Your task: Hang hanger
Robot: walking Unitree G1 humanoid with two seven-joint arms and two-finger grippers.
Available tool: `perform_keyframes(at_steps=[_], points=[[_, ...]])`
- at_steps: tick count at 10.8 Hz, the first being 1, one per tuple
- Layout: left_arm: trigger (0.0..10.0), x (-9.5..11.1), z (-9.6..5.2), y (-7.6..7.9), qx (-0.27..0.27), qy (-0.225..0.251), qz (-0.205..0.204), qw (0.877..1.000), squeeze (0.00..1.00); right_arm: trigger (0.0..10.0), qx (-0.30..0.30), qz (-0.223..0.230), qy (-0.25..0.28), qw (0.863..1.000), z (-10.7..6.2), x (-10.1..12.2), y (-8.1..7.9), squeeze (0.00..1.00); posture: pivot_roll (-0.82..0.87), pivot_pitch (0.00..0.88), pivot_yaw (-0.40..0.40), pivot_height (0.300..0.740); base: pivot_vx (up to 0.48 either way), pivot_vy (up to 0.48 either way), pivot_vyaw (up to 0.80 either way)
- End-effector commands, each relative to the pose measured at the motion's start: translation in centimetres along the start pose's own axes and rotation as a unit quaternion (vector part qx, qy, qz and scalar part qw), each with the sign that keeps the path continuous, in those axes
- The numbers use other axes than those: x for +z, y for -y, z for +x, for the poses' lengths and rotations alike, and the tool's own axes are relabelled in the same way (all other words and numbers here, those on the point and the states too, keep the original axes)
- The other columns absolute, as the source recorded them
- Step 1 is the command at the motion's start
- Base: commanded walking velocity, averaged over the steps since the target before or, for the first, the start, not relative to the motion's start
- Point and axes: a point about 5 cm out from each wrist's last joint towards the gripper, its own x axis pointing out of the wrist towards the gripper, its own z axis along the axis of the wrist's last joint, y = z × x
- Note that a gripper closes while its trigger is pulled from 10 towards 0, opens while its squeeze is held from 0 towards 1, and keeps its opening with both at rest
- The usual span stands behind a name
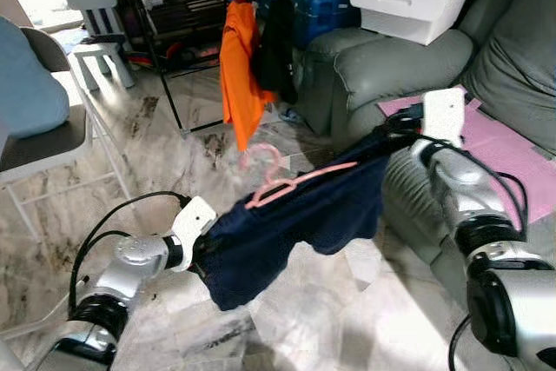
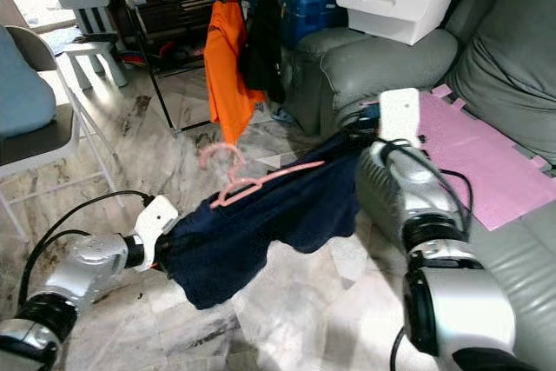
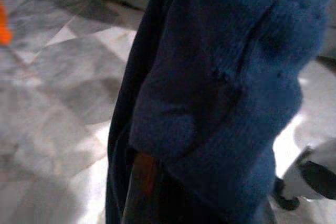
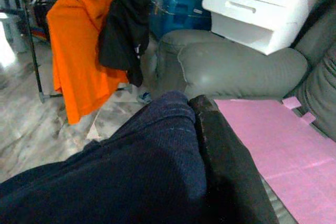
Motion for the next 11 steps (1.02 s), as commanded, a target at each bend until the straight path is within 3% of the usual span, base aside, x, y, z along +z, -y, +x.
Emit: perform_keyframes(at_steps=[1, 4, 6, 7, 9, 10, 11], points=[[0.0, -4.7, -2.1, -1.1, 0.082, -0.088, -0.068, 0.990, 0.00, 0.0, -0.057, -0.015, 0.105, 0.993, 0.3, 4.8, 2.0, 0.00, -0.20, 0.000, 0.048, 0.740, 0.000, 0.000, 0.00], [0.0, -1.4, 0.9, 0.0, 0.124, 0.008, -0.138, 0.983, 0.00, 0.0, -0.011, -0.039, 0.112, 0.993, 0.6, 4.2, -2.3, 0.00, -0.19, 0.000, 0.046, 0.740, 0.000, 0.000, 0.00], [0.0, 1.2, 3.0, 2.5, 0.078, 0.062, -0.143, 0.985, 0.00, 0.0, 0.005, -0.092, 0.115, 0.989, 0.5, 3.7, -3.7, 0.00, -0.19, 0.000, 0.044, 0.740, 0.000, 0.000, 0.00], [0.0, 3.7, 3.7, 3.8, 0.059, 0.106, -0.139, 0.983, 0.00, 0.0, 0.012, -0.160, 0.112, 0.981, 0.2, 3.0, -4.3, 0.00, -0.19, 0.000, 0.044, 0.740, 0.000, 0.000, 0.00], [0.0, 6.0, 4.0, 5.0, 0.038, 0.139, -0.131, 0.981, 0.00, 0.0, 0.040, -0.190, 0.111, 0.975, -0.2, 2.0, -5.7, 0.00, -0.19, 0.000, 0.046, 0.740, 0.000, 0.000, 0.00], [0.0, 7.7, 4.1, 5.7, 0.024, 0.162, -0.131, 0.978, 0.00, 0.0, 0.092, -0.211, 0.116, 0.966, -0.7, 1.0, -7.9, 0.00, -0.19, 0.000, 0.049, 0.740, 0.000, 0.000, 0.00], [0.0, 8.1, 4.1, 5.9, 0.020, 0.166, -0.130, 0.977, 0.00, 0.0, 0.119, -0.196, 0.121, 0.966, -1.1, 0.8, -9.0, 0.00, -0.19, 0.000, 0.049, 0.740, 0.000, 0.000, 0.00]])
